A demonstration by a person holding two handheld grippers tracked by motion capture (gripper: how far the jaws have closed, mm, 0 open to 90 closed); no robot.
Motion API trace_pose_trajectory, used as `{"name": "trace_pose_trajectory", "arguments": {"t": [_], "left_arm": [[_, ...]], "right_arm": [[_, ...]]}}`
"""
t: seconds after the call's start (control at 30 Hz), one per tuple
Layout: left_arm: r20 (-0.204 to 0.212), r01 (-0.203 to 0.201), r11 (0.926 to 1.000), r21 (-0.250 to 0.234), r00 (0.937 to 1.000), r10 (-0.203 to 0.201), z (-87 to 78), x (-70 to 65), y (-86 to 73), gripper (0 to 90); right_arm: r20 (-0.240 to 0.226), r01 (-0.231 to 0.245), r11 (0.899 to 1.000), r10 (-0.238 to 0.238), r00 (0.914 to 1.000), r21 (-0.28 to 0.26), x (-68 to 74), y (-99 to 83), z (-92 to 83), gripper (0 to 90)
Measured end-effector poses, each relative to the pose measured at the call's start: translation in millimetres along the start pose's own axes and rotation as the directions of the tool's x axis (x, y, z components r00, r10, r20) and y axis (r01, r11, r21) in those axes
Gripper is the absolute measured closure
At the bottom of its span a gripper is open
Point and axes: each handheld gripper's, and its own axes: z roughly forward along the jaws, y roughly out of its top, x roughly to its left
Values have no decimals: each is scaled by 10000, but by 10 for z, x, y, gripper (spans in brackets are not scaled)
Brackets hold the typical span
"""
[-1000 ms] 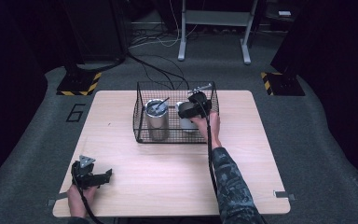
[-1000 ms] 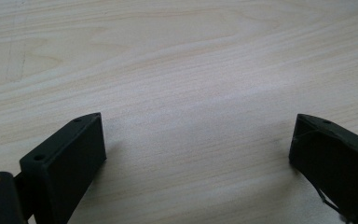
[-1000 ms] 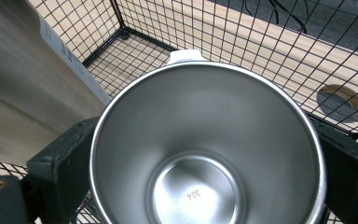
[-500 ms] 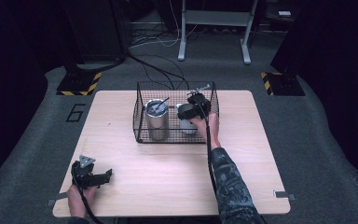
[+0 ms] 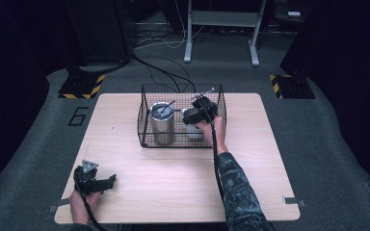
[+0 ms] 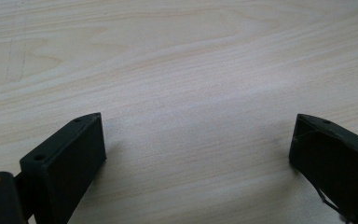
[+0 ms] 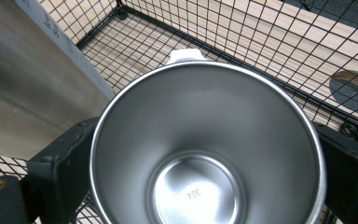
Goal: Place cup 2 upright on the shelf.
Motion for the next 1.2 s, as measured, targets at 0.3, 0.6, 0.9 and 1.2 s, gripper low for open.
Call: {"name": "trace_pose_trajectory", "arguments": {"t": [0.3, 0.6, 0.9, 1.2], "left_arm": [[1, 1, 10000, 1, 10000, -1, 0, 0, 0, 36], [2, -10, 10000, 5, 10000, 10, -1, 0, 0, 37], [-6, -13, 10000, 8, 10000, 13, -1, 0, 0, 37], [-8, -14, 10000, 4, 10000, 14, -2, -1, 0, 38]], "right_arm": [[-58, 23, 10000, -22, 10000, 95, -16, -5, 9, 52], [-27, -2, 9997, 3, 10000, 241, -12, -7, 24, 52], [-14, -68, 9995, 69, 10000, 308, -12, -13, 27, 50], [-129, -216, 9983, 223, 9997, 533, -35, -42, -9, 41]]}}
